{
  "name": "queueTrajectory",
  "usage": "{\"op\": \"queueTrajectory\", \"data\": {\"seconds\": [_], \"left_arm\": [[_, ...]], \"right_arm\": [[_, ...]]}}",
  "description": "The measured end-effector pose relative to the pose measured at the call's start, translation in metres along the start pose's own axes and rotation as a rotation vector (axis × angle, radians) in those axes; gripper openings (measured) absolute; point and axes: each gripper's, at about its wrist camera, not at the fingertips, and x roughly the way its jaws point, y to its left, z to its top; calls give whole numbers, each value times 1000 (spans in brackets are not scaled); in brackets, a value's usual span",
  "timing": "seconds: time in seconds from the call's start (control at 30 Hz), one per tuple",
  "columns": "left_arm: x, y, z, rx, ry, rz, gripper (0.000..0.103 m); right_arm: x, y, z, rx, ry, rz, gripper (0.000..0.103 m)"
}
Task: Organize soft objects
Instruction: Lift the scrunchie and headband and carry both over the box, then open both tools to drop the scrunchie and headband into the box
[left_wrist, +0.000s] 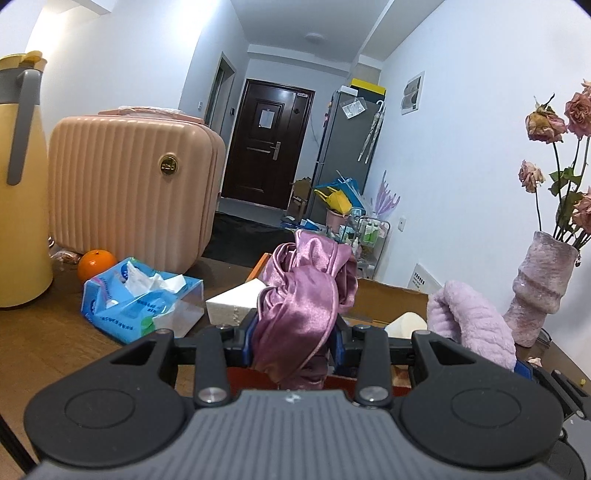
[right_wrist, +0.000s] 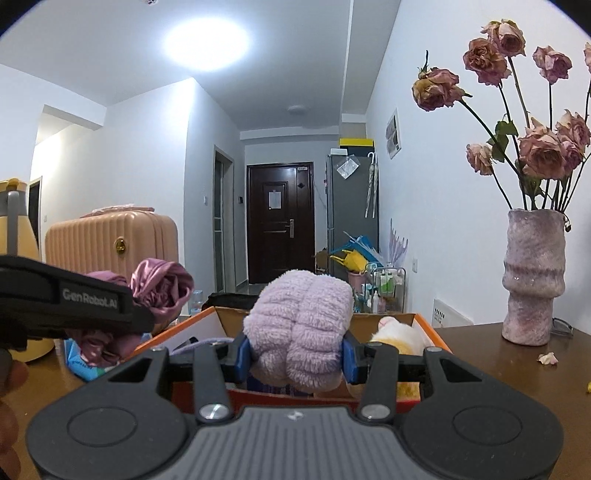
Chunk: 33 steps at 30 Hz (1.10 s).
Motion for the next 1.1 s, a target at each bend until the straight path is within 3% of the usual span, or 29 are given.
{"op": "queueTrajectory", "data": {"seconds": [0.83, 1.1], "left_arm": [[78, -20, 10, 55, -13, 9, 38], [103, -26, 11, 104, -11, 0, 39]], "right_arm": [[76, -9, 3, 12, 10, -42, 45], [94, -13, 2, 15, 52, -58, 46]]}}
